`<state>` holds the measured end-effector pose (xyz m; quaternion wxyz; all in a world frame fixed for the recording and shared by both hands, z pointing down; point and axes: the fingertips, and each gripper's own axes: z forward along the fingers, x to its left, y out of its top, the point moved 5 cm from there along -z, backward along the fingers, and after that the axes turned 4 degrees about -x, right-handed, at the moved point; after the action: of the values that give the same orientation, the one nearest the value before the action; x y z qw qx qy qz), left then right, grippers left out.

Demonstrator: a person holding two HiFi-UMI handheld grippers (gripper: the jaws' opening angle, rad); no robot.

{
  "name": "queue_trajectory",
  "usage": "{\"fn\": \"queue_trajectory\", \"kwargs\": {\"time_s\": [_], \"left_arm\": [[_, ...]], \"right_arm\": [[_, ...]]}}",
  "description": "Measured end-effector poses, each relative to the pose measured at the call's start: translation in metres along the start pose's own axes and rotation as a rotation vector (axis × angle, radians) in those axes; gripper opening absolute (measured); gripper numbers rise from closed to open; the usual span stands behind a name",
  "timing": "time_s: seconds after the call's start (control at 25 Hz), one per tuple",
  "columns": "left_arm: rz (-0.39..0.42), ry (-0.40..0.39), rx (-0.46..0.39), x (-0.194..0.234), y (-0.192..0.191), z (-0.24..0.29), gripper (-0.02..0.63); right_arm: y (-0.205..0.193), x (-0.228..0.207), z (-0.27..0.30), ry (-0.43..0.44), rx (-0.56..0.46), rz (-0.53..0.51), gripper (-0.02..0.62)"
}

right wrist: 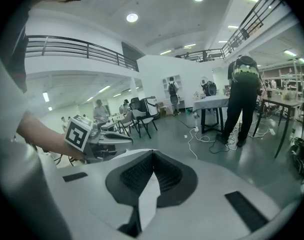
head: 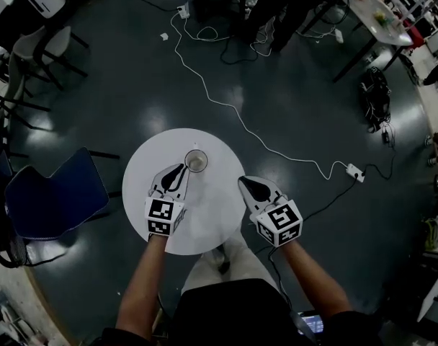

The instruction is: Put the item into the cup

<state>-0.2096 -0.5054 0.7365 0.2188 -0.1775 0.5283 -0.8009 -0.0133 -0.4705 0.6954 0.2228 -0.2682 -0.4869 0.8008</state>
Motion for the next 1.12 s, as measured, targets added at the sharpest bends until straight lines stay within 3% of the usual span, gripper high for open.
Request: {"fn": "queue_trajectory", "kwargs": {"time_s": [0.44,0.72,1.12], "left_arm": [[0.028,-0.044,-0.094,-0.019,0.056,-0.073,0.018],[-0.057,-0.075,-0.158,-0.032,0.085,-0.131,0.017],[-0.031,-0.087,-0.232,-0.037,0.125,-0.205,0.017]], "right_arm": [[0.048,0.048,-0.025,-0.005,-0.046,-0.047,0.017],[0.071,0.088,-0.038,-0.003,-0.089,-0.082,0.017],[0.130,0.145,-0.051,0.033,-0.164,-0.154,0.017]]}}
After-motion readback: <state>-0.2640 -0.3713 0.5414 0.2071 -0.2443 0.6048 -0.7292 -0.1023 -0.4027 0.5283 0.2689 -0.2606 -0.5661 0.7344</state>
